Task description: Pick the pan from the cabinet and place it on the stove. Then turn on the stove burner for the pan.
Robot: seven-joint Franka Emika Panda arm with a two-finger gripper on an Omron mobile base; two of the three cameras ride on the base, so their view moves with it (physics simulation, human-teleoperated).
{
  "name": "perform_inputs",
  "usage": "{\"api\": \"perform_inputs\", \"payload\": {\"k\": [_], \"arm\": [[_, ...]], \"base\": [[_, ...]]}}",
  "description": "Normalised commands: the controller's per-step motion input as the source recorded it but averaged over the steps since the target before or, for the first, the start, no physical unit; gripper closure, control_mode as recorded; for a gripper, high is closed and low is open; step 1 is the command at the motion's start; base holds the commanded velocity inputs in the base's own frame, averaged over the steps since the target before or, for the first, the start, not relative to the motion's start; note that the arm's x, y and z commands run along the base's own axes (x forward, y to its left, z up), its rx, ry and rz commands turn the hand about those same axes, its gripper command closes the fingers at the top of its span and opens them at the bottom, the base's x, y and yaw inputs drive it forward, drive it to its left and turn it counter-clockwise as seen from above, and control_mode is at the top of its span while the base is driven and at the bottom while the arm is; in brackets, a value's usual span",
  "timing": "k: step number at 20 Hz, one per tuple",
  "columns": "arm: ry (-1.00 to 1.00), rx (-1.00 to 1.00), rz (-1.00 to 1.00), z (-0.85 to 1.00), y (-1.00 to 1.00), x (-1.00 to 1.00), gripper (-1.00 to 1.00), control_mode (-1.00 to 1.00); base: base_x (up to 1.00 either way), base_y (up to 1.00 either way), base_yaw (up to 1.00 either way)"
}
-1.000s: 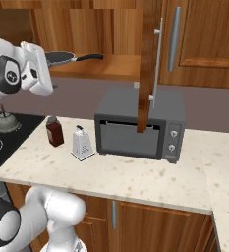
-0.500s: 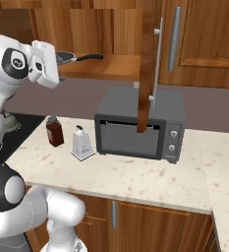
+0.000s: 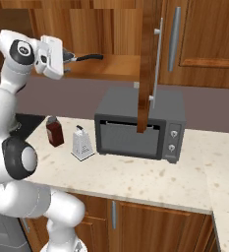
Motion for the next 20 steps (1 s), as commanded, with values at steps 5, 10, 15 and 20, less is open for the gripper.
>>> {"api": "perform_inputs", "payload": {"k": [5, 10, 15, 20], "arm": [[0.01, 0.0, -0.08, 0.04, -0.03, 0.3, -1.0, -1.0], [0.05, 0.01, -0.06, -0.02, -0.22, 0.1, -1.0, -1.0], [0.0, 0.02, -0.01, -0.1, -0.2, 0.12, -1.0, -1.0], [0.0, 0.05, 0.01, -0.09, -0.11, 0.14, -1.0, -1.0]], "base": [[0.0, 0.0, 0.0], [0.0, 0.0, 0.0], [0.0, 0.0, 0.0], [0.0, 0.0, 0.0]]}}
